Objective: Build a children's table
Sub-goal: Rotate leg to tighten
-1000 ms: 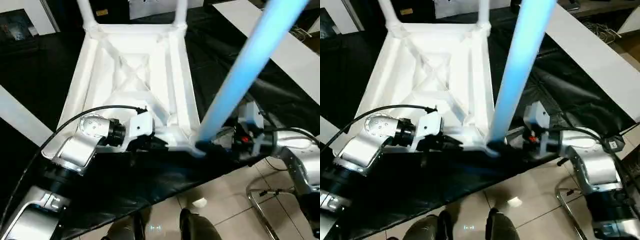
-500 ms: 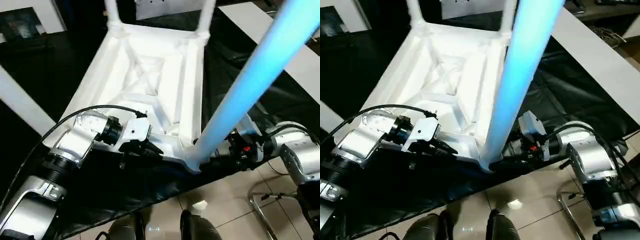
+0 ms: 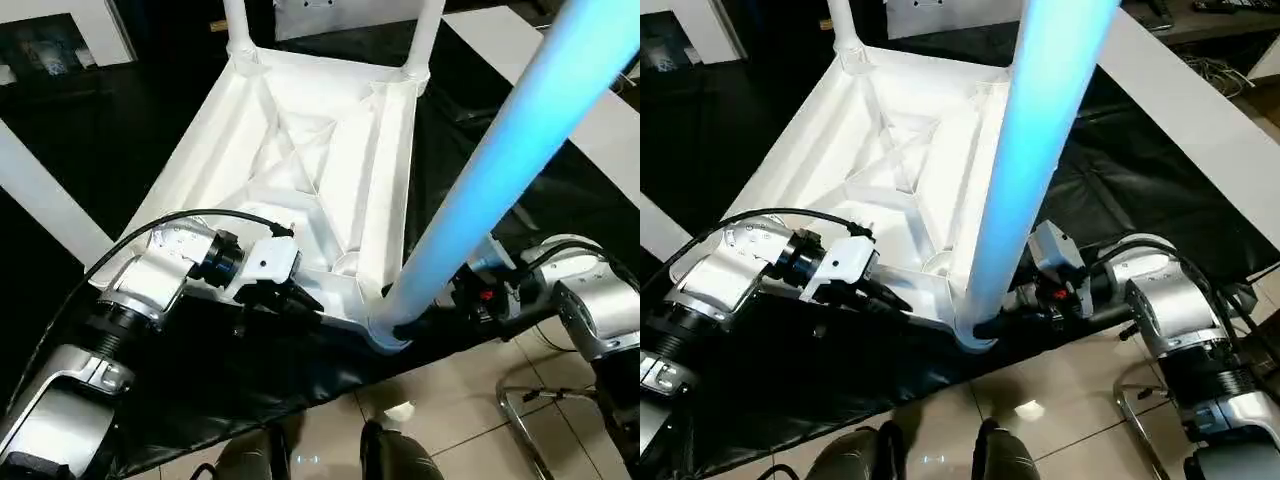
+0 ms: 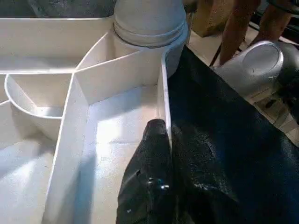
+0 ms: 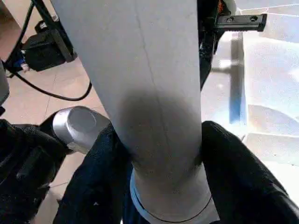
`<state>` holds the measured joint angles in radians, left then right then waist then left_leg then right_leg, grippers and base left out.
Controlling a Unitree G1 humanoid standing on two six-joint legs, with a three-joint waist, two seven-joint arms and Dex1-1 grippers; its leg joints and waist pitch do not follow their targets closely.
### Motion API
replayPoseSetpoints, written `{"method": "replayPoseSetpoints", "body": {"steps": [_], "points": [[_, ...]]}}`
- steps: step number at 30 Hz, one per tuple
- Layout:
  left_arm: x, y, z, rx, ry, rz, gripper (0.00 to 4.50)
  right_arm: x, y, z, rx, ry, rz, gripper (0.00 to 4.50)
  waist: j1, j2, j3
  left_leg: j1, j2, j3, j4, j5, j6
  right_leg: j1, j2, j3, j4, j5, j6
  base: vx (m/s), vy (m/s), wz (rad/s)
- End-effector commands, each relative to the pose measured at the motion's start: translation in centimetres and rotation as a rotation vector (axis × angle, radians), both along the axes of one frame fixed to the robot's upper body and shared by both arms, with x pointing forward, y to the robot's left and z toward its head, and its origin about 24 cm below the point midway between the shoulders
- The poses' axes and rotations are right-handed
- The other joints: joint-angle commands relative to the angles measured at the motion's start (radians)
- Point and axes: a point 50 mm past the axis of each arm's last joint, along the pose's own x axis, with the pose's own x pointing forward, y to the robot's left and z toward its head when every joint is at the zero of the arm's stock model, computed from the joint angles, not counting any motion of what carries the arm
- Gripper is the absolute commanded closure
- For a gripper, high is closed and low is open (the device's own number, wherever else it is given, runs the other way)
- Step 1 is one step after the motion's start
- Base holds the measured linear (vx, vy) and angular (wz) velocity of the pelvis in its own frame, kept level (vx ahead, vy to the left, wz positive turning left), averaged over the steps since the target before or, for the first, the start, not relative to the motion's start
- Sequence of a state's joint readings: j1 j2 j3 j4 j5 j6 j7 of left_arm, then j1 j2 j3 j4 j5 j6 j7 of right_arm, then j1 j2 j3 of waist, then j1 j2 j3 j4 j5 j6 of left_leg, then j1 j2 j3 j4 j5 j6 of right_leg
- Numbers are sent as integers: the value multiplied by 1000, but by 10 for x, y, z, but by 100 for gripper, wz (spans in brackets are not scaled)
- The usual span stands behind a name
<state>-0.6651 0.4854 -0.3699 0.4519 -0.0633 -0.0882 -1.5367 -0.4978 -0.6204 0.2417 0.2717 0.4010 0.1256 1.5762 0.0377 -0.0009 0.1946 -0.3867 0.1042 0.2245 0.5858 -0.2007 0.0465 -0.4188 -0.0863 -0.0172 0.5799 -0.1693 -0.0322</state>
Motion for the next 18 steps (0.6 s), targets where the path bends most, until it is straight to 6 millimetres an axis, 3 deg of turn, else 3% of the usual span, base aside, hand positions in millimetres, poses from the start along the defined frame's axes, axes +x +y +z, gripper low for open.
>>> {"method": "replayPoseSetpoints", "body": {"steps": [1, 5, 6, 8, 9, 10, 11, 12, 14, 16, 18], "points": [[-10, 6, -25, 99, 90, 11, 450, -13, 6, -7, 17, 58, 76, 250, -3, -11, -78, 36, 138, -54, -71, -59, 133, 37, -91, 46, -37, -114, -319, 0, 0, 0], [-10, 6, -22, 49, 97, 122, 450, -18, 8, -12, 58, 92, -9, 251, -2, -13, -77, 35, 139, -55, -74, -63, 130, 36, -90, 45, -37, -113, -320, 0, 0, 0], [-11, 4, -20, 16, 104, 174, 450, -18, 13, -16, 78, 98, -90, 251, 0, -5, -77, 34, 140, -56, -76, -69, 120, 38, -91, 46, -37, -120, -319, 0, 0, 0], [-11, 0, -18, -21, 111, 236, 450, -16, 18, -22, 97, 117, -208, 251, -4, -9, -69, 32, 140, -62, -85, -136, 84, 36, -96, 49, -52, -217, -306, 0, 0, 0], [-12, -2, -17, -36, 114, 259, 450, -15, 20, -24, 103, 125, -256, 251, -10, -11, -64, 31, 139, -63, -89, -168, 72, 35, -95, 51, -58, -269, -295, 0, 0, 0], [-12, -2, -17, -36, 114, 259, 450, -15, 20, -24, 103, 125, -256, 251, -16, -13, -59, 29, 135, -72, -93, -230, 40, 36, -101, 52, -70, -398, -266, 0, 0, 0], [-13, -9, -16, -70, 119, 320, 450, -12, 28, -30, 105, 120, -366, 251, -23, -11, -56, 30, 136, -79, -96, -270, 6, 34, -105, 54, -75, -487, -236, -60, 8, -9], [-14, -18, -17, -106, 122, 386, 450, -8, 37, -35, 108, 107, -483, 251, -26, -7, -51, 30, 137, -83, -99, -290, -10, 29, -103, 55, -78, -511, -226, -61, 13, -11], [-13, -30, -16, -153, 128, 467, 450, -2, 50, -37, 128, 113, -612, 251, -57, -11, -41, 25, 131, -103, -106, -428, -72, 19, -99, 45, -86, -671, -168, -64, 22, -17], [-13, -30, -16, -154, 128, 469, 450, -2, 50, -37, 129, 114, -616, 251, -77, -12, -39, 18, 125, -117, -107, -486, -86, 24, -102, 39, -89, -732, -121, -64, 51, -28], [-8, -46, -14, -208, 121, 565, 450, 8, 67, -34, 171, 129, -746, 252, -88, -5, -35, 29, 127, -114, -109, -509, -91, 15, -99, 41, -91, -641, -130, 0, 0, 0]]}}
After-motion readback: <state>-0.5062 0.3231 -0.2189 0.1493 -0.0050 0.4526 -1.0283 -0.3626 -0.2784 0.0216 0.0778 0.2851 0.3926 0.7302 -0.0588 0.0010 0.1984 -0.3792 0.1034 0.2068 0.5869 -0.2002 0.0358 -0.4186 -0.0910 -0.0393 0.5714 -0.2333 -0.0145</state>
